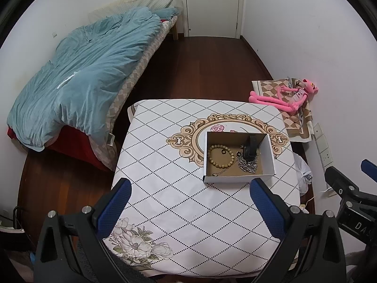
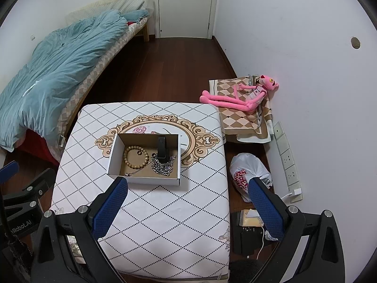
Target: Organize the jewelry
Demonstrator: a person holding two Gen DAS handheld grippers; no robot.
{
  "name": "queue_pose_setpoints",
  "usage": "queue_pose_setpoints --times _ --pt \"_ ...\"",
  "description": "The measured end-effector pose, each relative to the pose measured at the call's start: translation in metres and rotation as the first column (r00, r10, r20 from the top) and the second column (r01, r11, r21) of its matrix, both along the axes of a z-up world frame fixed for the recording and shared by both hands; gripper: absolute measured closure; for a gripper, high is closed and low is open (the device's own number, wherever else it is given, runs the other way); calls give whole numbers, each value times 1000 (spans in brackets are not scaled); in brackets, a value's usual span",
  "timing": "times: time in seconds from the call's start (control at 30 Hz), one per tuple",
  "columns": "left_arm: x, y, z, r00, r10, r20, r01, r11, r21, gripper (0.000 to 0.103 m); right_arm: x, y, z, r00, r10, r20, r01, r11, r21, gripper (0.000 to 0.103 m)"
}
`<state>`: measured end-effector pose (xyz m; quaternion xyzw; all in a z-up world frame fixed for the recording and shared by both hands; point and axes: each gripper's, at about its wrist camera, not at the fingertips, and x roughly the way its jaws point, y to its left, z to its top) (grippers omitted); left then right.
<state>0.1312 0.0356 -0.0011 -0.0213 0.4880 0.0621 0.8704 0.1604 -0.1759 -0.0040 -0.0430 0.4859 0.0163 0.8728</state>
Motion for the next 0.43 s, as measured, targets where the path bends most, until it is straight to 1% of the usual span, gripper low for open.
queue_pose_setpoints --times 0.33,0.43 --pt "-1 -2 -3 1000 -2 1 2 1000 5 1 0 -1 -5 1000 -1 -6 1 1000 3 0" --pt "0 -2 -3 1000 -1 -2 1 1000 -4 1 -1 -3 -7 1000 -5 -12 5 1000 9 0"
